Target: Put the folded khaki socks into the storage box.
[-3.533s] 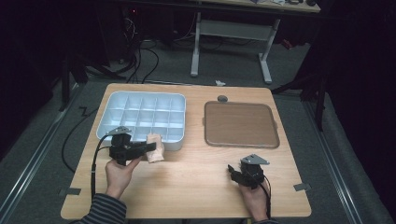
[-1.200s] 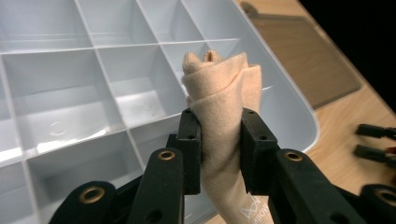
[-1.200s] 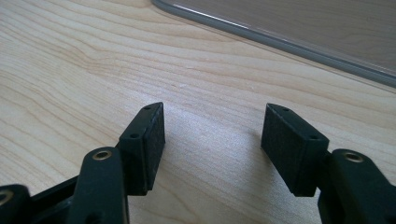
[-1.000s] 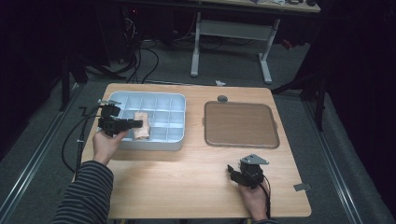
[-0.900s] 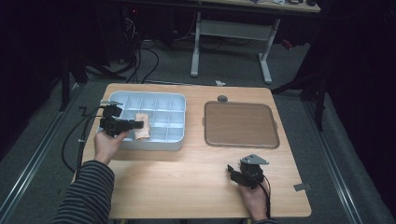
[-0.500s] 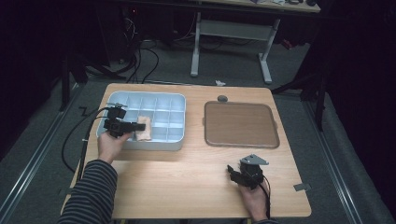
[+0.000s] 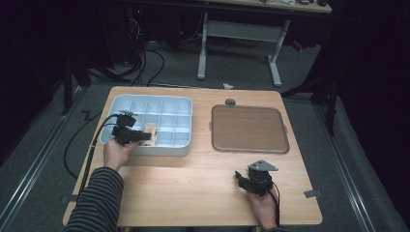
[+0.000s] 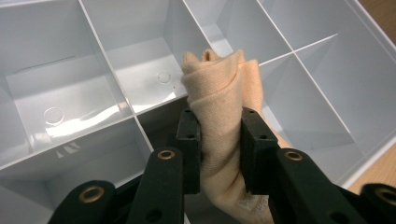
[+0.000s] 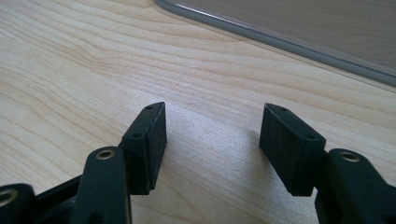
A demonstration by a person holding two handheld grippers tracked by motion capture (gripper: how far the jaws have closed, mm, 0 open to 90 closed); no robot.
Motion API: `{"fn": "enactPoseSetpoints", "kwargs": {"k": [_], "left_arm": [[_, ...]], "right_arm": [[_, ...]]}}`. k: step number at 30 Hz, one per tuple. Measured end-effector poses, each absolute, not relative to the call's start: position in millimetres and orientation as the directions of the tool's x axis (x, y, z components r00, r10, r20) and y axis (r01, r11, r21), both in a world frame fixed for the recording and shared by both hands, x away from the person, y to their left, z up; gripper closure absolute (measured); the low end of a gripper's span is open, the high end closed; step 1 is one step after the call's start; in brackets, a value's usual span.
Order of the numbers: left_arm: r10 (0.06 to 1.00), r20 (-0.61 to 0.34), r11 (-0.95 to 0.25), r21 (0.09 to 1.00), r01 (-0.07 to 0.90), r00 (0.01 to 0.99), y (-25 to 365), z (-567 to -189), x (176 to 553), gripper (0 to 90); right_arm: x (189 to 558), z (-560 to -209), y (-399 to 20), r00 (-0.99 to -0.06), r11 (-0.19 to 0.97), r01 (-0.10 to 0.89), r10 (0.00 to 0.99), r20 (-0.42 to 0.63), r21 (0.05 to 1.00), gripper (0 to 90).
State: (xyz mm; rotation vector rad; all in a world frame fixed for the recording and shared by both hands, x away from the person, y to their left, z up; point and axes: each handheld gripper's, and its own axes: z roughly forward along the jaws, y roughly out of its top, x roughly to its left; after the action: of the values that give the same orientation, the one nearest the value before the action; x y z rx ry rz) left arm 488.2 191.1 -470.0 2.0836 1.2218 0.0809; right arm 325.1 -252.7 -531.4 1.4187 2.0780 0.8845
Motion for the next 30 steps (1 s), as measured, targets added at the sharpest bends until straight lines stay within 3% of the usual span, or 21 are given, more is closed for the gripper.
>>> {"fn": "enactPoseSetpoints", "kwargs": {"k": [21, 30], "left_arm": [[0.801, -0.13, -0.427, 0.561, 0.71, 0.584, 177, -479, 489, 71.4], [0.802, -0.145, -0.409, 0.573, 0.71, 0.58, 177, -474, 484, 61.4]], "right_arm": [[325, -531, -252, -0.368, 0.266, 0.629, 0.93, -0.022, 0.73, 40.7], [325, -531, -252, -0.369, 0.267, 0.629, 0.929, -0.022, 0.731, 40.7]]}}
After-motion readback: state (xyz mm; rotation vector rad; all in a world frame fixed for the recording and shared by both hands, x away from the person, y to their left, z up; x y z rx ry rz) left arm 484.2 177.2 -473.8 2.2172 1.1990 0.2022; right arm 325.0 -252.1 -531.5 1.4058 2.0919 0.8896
